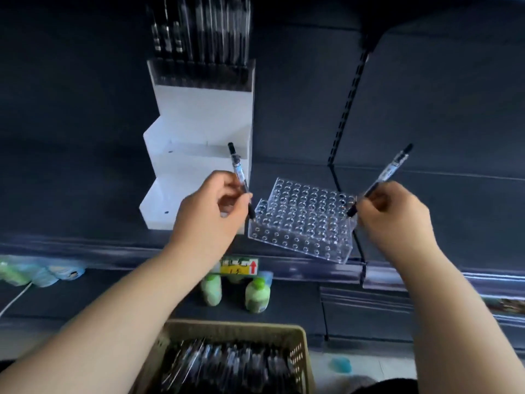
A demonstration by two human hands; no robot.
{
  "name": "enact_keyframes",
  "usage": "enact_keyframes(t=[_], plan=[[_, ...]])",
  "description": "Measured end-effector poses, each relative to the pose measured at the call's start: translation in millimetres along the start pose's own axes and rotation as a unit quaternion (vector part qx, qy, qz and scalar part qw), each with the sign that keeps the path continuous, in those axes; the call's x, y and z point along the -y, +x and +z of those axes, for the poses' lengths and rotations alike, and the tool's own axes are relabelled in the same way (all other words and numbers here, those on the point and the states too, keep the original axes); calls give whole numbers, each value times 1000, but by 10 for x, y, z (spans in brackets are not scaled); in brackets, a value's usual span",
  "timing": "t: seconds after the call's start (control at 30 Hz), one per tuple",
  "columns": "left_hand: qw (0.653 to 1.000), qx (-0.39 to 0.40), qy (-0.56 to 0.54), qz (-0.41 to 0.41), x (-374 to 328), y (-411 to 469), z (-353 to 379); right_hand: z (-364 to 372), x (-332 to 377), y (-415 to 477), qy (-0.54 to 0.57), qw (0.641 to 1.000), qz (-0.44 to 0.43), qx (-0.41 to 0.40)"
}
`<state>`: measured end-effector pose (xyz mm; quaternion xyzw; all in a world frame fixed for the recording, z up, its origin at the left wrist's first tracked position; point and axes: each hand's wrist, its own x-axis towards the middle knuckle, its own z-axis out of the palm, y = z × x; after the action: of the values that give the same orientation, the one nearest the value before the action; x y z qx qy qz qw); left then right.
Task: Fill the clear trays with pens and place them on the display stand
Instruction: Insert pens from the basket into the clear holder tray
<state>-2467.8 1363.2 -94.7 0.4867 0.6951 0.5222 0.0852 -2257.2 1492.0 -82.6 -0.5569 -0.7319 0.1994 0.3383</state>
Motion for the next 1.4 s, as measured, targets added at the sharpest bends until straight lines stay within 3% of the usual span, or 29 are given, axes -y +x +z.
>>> enact_keyframes(t=[0.27, 0.53, 0.67, 0.8, 0.97, 1.27, 1.4], plan=[[988, 63, 139, 35, 218, 384, 423, 259, -275, 215, -29, 996, 17, 88], [982, 92, 167, 11, 362, 284, 468, 462, -345, 173, -12, 994, 8, 105], [982, 65, 179, -5, 323, 263, 429, 474, -319, 207, 20, 996, 11, 85], [992, 35, 122, 16, 88, 335, 460, 389, -308, 325, 55, 997, 24, 50], [997, 69, -1, 36, -256, 380, 761, 329, -327, 448, 2, 997, -21, 78], [996, 90, -29, -2, -323, 472, 1196, 420, -430, 474, -144, 973, -98, 151], [996, 75, -55, -14, -296, 440, 1210, 494, -465, 508, -124, 973, -100, 164]])
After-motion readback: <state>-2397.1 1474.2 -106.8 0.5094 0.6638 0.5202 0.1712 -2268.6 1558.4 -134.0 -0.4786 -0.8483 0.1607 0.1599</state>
